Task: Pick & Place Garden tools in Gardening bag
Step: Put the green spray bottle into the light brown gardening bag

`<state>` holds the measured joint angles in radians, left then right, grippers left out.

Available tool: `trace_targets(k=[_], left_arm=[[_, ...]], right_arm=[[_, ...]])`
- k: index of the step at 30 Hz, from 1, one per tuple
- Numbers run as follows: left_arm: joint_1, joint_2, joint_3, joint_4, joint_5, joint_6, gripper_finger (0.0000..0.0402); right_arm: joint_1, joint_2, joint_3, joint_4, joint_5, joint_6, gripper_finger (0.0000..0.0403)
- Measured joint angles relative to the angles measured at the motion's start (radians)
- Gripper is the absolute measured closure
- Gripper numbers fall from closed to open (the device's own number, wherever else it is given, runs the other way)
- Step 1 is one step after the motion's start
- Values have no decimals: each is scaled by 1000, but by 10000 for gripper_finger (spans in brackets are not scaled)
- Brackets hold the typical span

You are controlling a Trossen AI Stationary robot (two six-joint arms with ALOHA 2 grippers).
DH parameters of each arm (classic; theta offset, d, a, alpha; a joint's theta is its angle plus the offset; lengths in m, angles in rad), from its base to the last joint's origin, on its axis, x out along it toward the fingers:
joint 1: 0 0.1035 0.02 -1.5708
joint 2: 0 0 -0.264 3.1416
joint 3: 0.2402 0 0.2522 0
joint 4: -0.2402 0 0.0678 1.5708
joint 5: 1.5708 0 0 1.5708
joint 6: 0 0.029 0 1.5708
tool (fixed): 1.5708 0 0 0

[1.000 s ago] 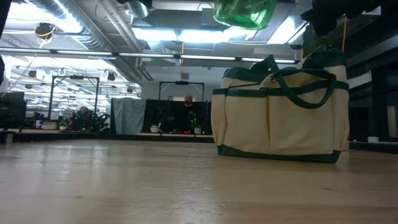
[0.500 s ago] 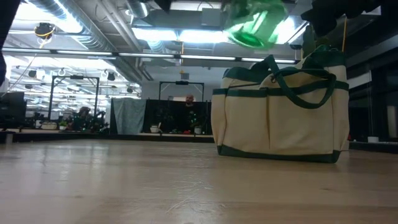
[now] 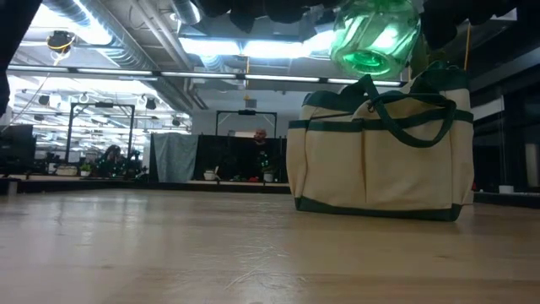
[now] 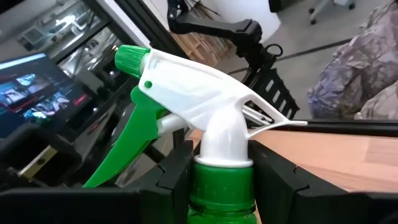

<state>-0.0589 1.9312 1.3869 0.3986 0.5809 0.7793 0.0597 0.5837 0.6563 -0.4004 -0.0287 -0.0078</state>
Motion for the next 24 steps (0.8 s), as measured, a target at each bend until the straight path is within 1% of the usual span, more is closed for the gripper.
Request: trace_targets(k=[4, 11, 14, 17, 24], left_arm=[[20, 0, -1, -1, 48, -4, 275], [57, 0, -6, -6, 56, -6, 276], [65, 5, -6, -3, 91, -27, 275], [64, 33, -6, -5, 92, -29, 275], [67, 119, -8, 55, 80, -40, 275]], right_arm=[[0, 0, 0, 0, 0, 0, 231], [0, 0, 0, 0, 0, 0, 231], [0, 0, 0, 0, 0, 0, 231], [0, 0, 0, 0, 0, 0, 231], [0, 0, 0, 0, 0, 0, 231]])
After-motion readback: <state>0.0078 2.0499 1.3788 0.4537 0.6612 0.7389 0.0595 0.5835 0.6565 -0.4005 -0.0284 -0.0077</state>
